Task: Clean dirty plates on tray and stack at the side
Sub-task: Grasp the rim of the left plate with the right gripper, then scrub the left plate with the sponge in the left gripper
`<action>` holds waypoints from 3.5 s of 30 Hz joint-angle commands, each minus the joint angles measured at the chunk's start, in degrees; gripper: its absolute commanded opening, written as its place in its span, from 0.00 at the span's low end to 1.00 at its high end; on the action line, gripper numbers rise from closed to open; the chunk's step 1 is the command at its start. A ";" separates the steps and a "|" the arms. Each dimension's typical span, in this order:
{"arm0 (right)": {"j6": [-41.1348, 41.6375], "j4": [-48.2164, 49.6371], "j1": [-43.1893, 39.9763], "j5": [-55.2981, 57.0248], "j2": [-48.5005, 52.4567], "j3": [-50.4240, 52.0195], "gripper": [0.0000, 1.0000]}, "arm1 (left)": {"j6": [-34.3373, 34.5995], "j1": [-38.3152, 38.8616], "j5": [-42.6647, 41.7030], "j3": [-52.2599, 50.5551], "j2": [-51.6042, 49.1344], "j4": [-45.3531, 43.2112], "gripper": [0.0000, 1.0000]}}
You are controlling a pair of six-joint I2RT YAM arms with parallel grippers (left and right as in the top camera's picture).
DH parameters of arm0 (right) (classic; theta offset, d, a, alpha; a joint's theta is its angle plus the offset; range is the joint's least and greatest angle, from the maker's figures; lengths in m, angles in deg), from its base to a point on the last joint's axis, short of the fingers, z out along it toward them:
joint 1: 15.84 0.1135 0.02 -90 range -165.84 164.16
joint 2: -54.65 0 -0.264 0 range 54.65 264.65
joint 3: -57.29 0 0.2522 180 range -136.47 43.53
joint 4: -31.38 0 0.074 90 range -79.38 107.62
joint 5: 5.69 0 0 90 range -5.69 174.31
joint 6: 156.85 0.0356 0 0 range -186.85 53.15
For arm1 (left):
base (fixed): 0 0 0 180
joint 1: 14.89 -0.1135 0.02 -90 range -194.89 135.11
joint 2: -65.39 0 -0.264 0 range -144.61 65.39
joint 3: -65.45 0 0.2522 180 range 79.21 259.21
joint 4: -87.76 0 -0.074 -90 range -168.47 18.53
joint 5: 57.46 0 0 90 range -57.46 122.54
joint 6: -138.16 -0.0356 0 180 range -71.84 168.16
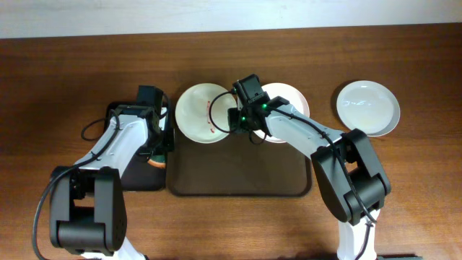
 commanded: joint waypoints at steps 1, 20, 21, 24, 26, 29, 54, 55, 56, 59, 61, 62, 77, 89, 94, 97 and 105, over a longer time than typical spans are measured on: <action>0.35 -2.32 0.31 -0.90 0.22 -0.52 0.09 | -0.46 0.09 -0.94 -0.26 -0.35 -0.37 0.00; 0.09 -23.98 0.31 -6.36 -4.17 -0.83 0.26 | 2.27 0.04 -1.14 1.79 3.10 -1.40 0.00; -0.57 -23.98 0.31 -7.89 -4.17 -0.90 0.32 | 2.27 0.04 -1.14 1.79 3.61 -1.38 0.00; -5.05 -26.10 0.31 -14.03 -4.17 -0.96 0.32 | 2.27 0.04 -1.14 1.79 3.80 -1.16 0.00; -5.07 -29.16 0.31 -13.75 -4.17 -0.96 0.32 | 2.29 0.04 -1.14 1.79 3.80 -1.16 0.00; -5.79 -30.18 0.31 -13.94 -4.28 -1.05 0.33 | 2.27 0.04 -1.11 1.79 3.80 -1.18 0.00; -38.95 -22.05 0.76 -4.48 1.88 -11.91 0.43 | 2.27 0.04 -1.11 1.79 3.80 -0.72 0.00; -38.91 -21.73 0.81 -4.50 2.54 -11.91 0.43 | 2.29 0.04 -1.11 1.79 3.80 -0.72 0.00; -38.38 -21.29 0.79 -4.52 3.65 -11.91 0.42 | 2.29 0.04 -1.11 1.79 3.80 -0.72 0.00; -37.07 -21.31 0.83 -4.52 5.79 -11.91 0.41 | 2.29 0.04 -1.11 1.79 3.80 -0.72 0.00; -36.74 -21.31 0.85 -4.76 6.95 -11.91 0.36 | 2.27 0.04 -1.11 1.79 3.80 -0.72 0.00; -35.98 -21.33 0.83 -4.72 7.15 -11.91 0.31 | 2.27 0.04 -1.11 1.79 3.80 -0.70 0.00; 9.35 -31.71 -0.07 -9.88 6.27 -12.28 0.04 | 2.29 0.04 -1.16 1.79 3.80 -0.50 0.00; 9.07 -32.13 -0.07 -9.05 6.27 -12.28 0.04 | 2.82 1.18 -18.12 4.76 11.93 -2.62 0.00; 8.81 -32.41 -0.07 -9.07 6.27 -12.28 0.04 | 9.51 7.32 -18.99 2.71 10.67 -4.02 0.00; 7.58 -32.59 -0.07 -9.27 6.27 -12.28 0.04 | 14.51 9.64 -18.99 1.53 8.39 -4.68 0.00; 7.56 -33.00 -0.07 -9.27 6.27 -12.28 0.04 | 16.96 10.47 -24.85 -5.49 4.20 -10.78 0.00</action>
